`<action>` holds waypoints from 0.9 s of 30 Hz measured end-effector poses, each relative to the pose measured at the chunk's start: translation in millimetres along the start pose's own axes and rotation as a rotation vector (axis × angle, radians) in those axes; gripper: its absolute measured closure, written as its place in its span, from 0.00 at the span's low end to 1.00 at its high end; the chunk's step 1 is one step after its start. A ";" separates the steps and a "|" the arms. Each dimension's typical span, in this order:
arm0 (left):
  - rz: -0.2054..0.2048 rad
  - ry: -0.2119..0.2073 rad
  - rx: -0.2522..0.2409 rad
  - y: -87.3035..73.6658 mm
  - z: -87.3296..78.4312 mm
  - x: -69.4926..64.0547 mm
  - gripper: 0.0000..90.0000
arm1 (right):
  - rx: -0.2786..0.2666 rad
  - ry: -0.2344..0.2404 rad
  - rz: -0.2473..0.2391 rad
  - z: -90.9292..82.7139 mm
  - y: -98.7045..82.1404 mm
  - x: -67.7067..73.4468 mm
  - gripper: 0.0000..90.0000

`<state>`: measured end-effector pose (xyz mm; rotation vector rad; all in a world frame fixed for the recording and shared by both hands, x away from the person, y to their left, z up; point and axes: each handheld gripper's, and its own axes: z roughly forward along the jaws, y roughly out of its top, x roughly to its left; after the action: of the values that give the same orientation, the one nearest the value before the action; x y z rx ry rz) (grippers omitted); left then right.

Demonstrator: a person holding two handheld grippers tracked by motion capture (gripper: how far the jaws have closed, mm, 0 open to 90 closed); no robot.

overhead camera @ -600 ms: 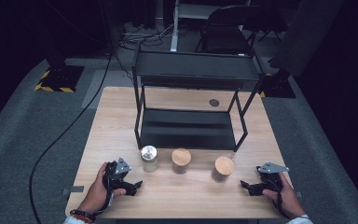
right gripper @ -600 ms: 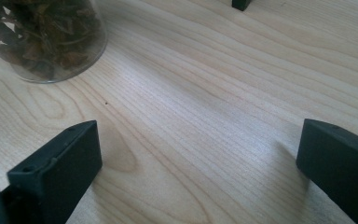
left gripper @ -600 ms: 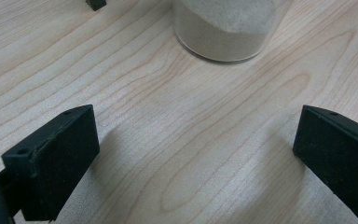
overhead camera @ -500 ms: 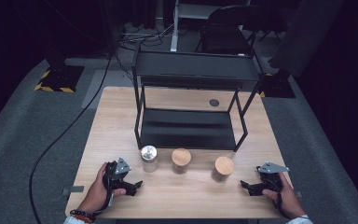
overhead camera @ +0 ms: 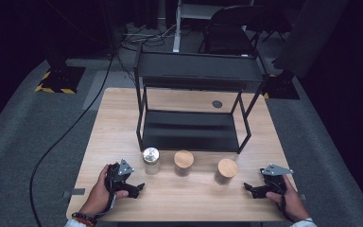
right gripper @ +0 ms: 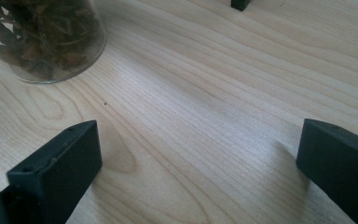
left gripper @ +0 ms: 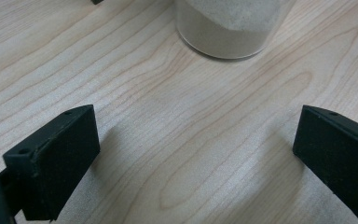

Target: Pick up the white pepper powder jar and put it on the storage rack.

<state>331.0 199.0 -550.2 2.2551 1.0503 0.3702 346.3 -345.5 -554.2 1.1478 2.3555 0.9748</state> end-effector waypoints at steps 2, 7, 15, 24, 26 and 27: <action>0.001 0.004 0.006 1.2 0.2 -0.5 0.00 | 0.000 -0.001 -0.001 0.0 0.0 0.0 0.00; -0.001 0.001 0.024 3.1 0.0 -0.5 0.00 | 0.000 -0.001 0.000 0.0 0.0 0.0 0.00; 0.005 0.023 0.044 5.9 -0.8 -2.4 0.00 | 0.000 0.001 0.000 0.0 0.0 0.0 0.00; 0.016 0.031 0.048 9.7 -2.2 -6.6 0.02 | 0.000 0.000 0.000 0.0 0.0 0.0 0.00; 0.011 0.033 0.046 11.0 -3.7 -7.4 0.02 | 0.000 0.000 0.000 0.0 0.0 0.0 0.00; 0.008 0.033 0.044 11.7 -4.3 -7.8 0.02 | 0.000 0.001 0.000 0.0 0.0 0.0 0.00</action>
<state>330.8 189.0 -539.4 2.2995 1.0762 0.3922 346.3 -345.5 -554.2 1.1479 2.3565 0.9752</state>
